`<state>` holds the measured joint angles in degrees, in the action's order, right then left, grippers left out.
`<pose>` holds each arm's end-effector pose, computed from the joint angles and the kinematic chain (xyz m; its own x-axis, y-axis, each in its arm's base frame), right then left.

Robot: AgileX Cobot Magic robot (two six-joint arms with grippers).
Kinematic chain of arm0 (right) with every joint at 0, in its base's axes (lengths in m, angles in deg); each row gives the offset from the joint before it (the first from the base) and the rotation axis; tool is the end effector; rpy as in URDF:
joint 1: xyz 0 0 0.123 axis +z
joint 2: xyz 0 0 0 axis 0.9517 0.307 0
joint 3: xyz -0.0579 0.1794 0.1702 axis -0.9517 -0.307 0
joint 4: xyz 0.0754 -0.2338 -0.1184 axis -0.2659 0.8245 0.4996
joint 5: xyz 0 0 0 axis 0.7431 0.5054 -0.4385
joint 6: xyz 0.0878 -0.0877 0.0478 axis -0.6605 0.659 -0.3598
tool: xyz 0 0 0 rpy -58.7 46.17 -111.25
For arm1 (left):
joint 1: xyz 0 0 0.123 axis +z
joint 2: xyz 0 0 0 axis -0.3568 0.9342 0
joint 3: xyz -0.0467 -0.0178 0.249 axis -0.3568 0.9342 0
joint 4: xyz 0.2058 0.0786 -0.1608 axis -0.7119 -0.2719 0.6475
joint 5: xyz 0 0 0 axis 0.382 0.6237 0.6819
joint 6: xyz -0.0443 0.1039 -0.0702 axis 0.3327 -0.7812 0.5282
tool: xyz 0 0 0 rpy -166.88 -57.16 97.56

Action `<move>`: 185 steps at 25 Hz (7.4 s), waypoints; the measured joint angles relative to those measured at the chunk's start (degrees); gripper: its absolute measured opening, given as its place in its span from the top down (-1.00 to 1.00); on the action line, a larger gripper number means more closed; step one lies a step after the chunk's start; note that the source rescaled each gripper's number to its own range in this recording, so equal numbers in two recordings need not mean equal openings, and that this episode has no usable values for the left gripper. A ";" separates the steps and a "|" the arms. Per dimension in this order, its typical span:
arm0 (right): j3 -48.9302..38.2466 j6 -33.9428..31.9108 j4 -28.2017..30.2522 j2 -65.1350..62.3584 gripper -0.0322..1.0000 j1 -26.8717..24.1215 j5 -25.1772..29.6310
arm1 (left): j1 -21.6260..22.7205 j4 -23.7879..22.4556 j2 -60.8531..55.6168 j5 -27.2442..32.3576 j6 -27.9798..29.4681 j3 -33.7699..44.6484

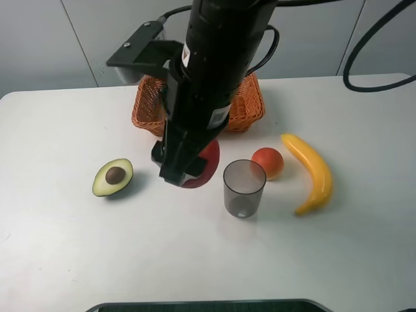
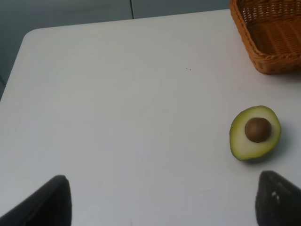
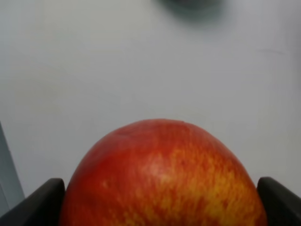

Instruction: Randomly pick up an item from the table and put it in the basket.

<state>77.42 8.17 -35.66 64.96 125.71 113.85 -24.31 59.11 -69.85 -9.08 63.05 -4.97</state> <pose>0.2154 0.3090 0.1758 -0.3138 -0.9051 -0.2870 -0.9439 0.3301 -0.0091 0.0796 0.0043 0.2703 -0.4667 0.0408 -0.8835 0.0056 0.9991 0.0431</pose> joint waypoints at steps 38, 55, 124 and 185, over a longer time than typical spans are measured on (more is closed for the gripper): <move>0.00 -15.97 4.38 10.78 0.88 -19.78 -44.86 | 0.00 0.00 0.00 0.00 0.00 0.00; 0.00 -16.09 4.48 18.57 0.88 -20.38 -48.73 | 0.00 0.00 0.00 0.00 0.00 0.00; -39.16 -24.59 6.21 -82.38 -0.99 -42.84 4.54 | 0.00 -0.11 0.00 0.00 0.00 0.00; -46.35 -19.86 3.24 -98.37 -0.99 -47.55 6.36 | 0.00 -0.11 0.00 0.00 0.00 0.00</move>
<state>31.07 -11.68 -32.42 -33.41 78.16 120.20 -24.31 59.00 -69.85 -9.08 63.05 -4.97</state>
